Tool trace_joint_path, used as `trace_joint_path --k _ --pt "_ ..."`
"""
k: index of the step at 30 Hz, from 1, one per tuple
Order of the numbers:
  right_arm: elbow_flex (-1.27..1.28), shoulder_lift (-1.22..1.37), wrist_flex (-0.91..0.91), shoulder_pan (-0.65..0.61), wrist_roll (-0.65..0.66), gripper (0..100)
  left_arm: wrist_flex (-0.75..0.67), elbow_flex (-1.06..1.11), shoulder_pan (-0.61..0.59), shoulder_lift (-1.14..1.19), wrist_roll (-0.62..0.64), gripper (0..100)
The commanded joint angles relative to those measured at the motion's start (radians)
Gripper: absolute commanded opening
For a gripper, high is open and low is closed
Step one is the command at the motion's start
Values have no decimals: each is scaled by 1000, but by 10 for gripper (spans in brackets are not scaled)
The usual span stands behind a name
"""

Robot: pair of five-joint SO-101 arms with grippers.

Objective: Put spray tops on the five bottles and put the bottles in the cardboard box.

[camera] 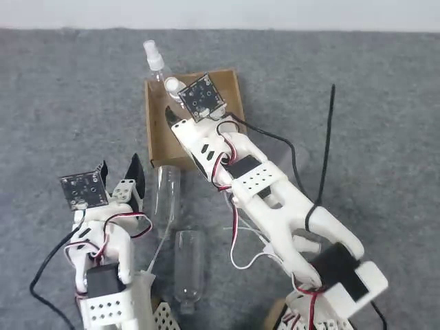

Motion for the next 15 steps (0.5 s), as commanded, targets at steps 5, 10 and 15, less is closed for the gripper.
trace_joint_path --k 5,10,15 --pt "-80 68 -162 13 -14 95 -40 -10 2 -20 -2 214" --pt "-80 111 -200 10 -12 95 -40 -10 0 -20 -2 214" --pt "-104 150 -242 10 -12 95 -40 -12 0 -20 -3 214"
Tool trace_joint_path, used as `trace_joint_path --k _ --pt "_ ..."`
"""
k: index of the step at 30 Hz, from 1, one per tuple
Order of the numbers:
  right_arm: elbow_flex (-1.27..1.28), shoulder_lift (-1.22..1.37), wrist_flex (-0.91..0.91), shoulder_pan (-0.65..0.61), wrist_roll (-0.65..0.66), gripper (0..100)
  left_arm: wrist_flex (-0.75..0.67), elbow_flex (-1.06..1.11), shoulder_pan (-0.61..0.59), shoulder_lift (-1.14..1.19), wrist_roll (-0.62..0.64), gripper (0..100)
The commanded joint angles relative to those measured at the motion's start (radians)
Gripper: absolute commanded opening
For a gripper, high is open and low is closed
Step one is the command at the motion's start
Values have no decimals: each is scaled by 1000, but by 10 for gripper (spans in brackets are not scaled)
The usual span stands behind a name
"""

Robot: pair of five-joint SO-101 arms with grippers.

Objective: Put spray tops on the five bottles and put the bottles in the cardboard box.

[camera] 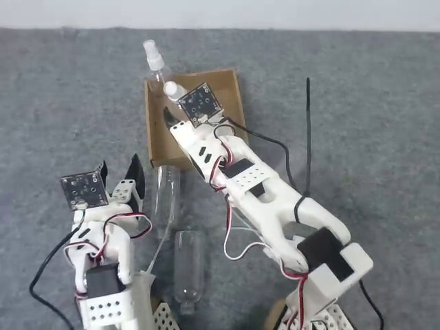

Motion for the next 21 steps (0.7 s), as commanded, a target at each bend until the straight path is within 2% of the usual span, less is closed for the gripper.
trace_joint_path --k 1,21 --pt "-121 16 -38 10 -12 95 -41 -16 3 -20 -3 214" --pt "-479 412 -39 -12 -12 91 -71 -10 -3 -20 -3 210"
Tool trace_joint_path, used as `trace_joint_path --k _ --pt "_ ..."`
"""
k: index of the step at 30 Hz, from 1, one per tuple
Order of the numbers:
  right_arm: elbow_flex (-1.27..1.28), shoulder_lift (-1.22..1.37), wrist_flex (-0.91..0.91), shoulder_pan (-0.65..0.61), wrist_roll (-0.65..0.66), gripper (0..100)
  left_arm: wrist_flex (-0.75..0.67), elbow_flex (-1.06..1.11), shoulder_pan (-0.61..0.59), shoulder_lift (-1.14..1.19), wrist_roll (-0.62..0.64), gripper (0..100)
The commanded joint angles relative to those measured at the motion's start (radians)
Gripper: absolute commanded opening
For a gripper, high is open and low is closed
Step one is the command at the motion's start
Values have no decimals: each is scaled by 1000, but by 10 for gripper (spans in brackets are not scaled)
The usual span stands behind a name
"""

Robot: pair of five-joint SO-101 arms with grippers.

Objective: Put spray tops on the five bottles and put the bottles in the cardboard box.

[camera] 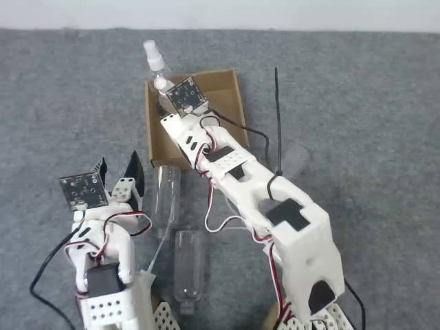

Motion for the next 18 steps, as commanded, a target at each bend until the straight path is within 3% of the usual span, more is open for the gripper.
trace_joint_path --k 1,6,11,18 --pt "-114 13 -25 -12 -12 91 -35 -10 -3 -20 -3 210" --pt "-176 79 -28 -12 -17 91 -35 -10 -3 -20 -3 210" --pt "-198 99 -30 -12 -149 93 -37 -10 -3 -20 -3 210" --pt "-203 105 -33 -13 -161 95 -37 -10 -3 -20 -3 210"
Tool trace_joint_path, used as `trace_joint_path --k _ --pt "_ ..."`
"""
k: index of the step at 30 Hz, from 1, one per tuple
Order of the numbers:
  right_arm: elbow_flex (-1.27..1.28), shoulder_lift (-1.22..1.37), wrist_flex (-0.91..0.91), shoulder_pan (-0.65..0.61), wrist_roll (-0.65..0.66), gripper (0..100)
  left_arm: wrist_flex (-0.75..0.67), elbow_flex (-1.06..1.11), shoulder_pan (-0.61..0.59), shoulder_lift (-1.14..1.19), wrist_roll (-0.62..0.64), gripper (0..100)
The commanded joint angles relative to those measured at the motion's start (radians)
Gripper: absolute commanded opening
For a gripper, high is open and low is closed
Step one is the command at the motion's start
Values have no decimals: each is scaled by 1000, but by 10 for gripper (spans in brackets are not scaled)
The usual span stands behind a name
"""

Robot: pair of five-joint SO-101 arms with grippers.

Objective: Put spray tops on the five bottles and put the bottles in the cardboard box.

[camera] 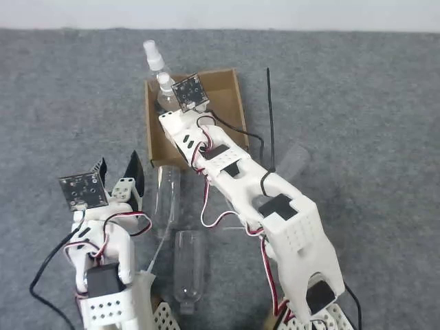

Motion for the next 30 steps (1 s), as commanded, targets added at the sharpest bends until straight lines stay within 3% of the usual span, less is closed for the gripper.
trace_joint_path --k 1,13,25,30 --pt "-74 -24 -24 -16 -17 95 -37 -10 -3 -20 -3 210" --pt "-74 56 -180 -38 -11 95 -37 -10 -3 -20 -3 210" --pt "-74 70 -179 -44 -11 97 -37 -10 -3 -20 -5 210" --pt "-68 71 -177 -44 -11 186 -35 -10 -3 -20 -5 210"
